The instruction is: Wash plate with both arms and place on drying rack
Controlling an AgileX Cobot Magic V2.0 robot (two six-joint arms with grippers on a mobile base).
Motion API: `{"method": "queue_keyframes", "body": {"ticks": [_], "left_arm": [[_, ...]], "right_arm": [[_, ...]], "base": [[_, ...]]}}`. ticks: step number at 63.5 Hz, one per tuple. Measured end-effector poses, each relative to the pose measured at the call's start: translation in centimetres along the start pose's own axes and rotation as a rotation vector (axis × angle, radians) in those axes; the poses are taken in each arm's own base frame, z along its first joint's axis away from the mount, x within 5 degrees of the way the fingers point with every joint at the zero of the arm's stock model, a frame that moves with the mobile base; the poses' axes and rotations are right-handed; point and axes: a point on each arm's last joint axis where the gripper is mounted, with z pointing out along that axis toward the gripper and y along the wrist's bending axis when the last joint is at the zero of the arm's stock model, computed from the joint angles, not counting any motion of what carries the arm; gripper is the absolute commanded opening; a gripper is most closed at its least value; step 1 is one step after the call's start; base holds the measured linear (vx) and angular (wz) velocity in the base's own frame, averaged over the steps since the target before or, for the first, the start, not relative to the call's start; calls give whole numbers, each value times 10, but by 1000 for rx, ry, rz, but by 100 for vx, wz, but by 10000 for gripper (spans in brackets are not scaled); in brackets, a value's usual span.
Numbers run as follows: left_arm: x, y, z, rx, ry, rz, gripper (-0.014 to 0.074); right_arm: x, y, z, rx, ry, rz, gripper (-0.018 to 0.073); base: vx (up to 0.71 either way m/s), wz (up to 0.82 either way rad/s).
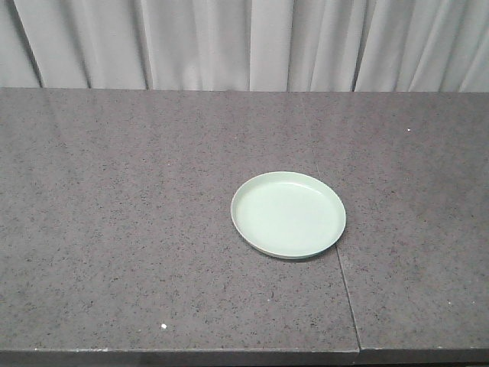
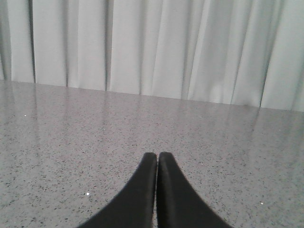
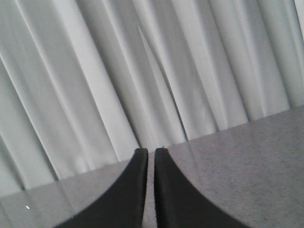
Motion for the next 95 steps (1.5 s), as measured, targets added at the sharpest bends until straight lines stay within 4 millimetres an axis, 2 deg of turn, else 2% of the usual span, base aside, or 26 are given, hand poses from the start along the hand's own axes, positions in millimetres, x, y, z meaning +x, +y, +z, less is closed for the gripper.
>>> {"method": "queue_keyframes", "body": {"ticks": [10,17,31,42,54,64,73,83,95], "left_arm": [[0,0,0,0,0,0,-6],[0,0,0,0,0,0,-6],[0,0,0,0,0,0,-6],[0,0,0,0,0,0,-6],[0,0,0,0,0,0,-6],[0,0,0,0,0,0,-6],[0,0,0,0,0,0,-6],[0,0,0,0,0,0,-6],[0,0,0,0,0,0,-6]], "right_arm": [[-21,15,30,-30,157,-138,400],[-26,27,50,-120,228,-200,502],[-27,56,102,-393,479,-293,480],[-19,66,160,-529,665,-295,454],[14,62,220,-544,833,-263,454],[60,73,256,-497,967,-321,454],[89,77,279,-366,1047,-335,454],[116,67,303,-235,1121,-338,454],[145,56,321,-161,1212,-342,454]], "base": [[0,0],[0,0],[0,0],[0,0],[0,0],[0,0],[0,0],[0,0],[0,0]]}}
